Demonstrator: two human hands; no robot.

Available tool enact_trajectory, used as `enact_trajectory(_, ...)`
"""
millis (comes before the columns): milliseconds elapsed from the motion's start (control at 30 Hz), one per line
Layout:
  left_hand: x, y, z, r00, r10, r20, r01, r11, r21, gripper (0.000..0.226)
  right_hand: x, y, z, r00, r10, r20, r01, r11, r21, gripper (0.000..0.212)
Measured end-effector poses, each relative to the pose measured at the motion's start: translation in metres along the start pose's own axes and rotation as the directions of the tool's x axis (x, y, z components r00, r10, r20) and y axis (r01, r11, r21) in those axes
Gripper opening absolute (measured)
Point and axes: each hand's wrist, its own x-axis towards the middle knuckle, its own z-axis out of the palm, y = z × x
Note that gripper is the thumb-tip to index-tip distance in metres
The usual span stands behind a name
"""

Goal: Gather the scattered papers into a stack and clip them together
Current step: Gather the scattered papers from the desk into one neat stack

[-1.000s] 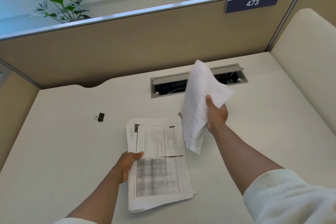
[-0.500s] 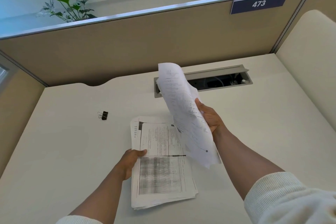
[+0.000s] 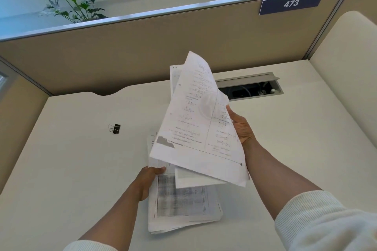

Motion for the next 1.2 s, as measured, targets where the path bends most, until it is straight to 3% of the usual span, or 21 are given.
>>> enact_trajectory(133, -0.001, 0.000, 0.000, 1.000, 0.011, 0.028, -0.012, 0.999, 0.040, 0.048, 0.004, 0.014, -0.007, 0.985, 0.129, -0.111, -0.156, 0.945, -0.289, 0.058)
enact_trajectory(267, -0.006, 0.002, -0.001, 0.997, 0.021, 0.077, -0.025, 0.998, 0.052, 0.027, -0.003, 0.029, -0.024, 0.936, 0.214, -0.281, -0.342, 0.744, -0.574, 0.056)
enact_trajectory(333, -0.005, 0.002, 0.000, 0.997, 0.001, 0.077, -0.002, 1.000, 0.025, 0.025, -0.006, 0.037, -0.031, 0.900, 0.206, -0.385, -0.423, 0.626, -0.655, 0.055)
enact_trajectory(433, -0.004, 0.003, 0.000, 0.996, -0.023, 0.084, 0.030, 0.995, -0.094, 0.033, -0.009, 0.046, -0.037, 0.866, 0.114, -0.486, -0.461, 0.556, -0.691, 0.054)
enact_trajectory(567, -0.002, 0.003, 0.001, 0.987, -0.020, 0.160, 0.042, 0.990, -0.136, 0.046, -0.011, 0.058, -0.041, 0.817, 0.030, -0.576, -0.486, 0.573, -0.660, 0.055)
enact_trajectory(800, -0.001, 0.003, 0.008, 0.978, 0.091, 0.187, -0.073, 0.992, -0.102, 0.063, -0.008, 0.080, -0.033, 0.820, 0.087, -0.566, -0.448, 0.714, -0.538, 0.056)
enact_trajectory(967, 0.000, 0.008, 0.011, 0.979, 0.108, 0.171, -0.092, 0.991, -0.102, 0.049, -0.008, 0.084, -0.033, 0.823, 0.050, -0.565, -0.426, 0.713, -0.557, 0.059)
enact_trajectory(1067, -0.002, 0.014, 0.008, 0.967, 0.131, 0.218, -0.104, 0.986, -0.130, 0.042, -0.011, 0.078, -0.039, 0.835, 0.023, -0.550, -0.401, 0.710, -0.579, 0.072)
enact_trajectory(1200, -0.006, 0.023, 0.005, 0.933, 0.182, 0.310, -0.124, 0.972, -0.199, 0.044, -0.015, 0.065, -0.040, 0.864, 0.126, -0.488, -0.422, 0.710, -0.563, 0.085)
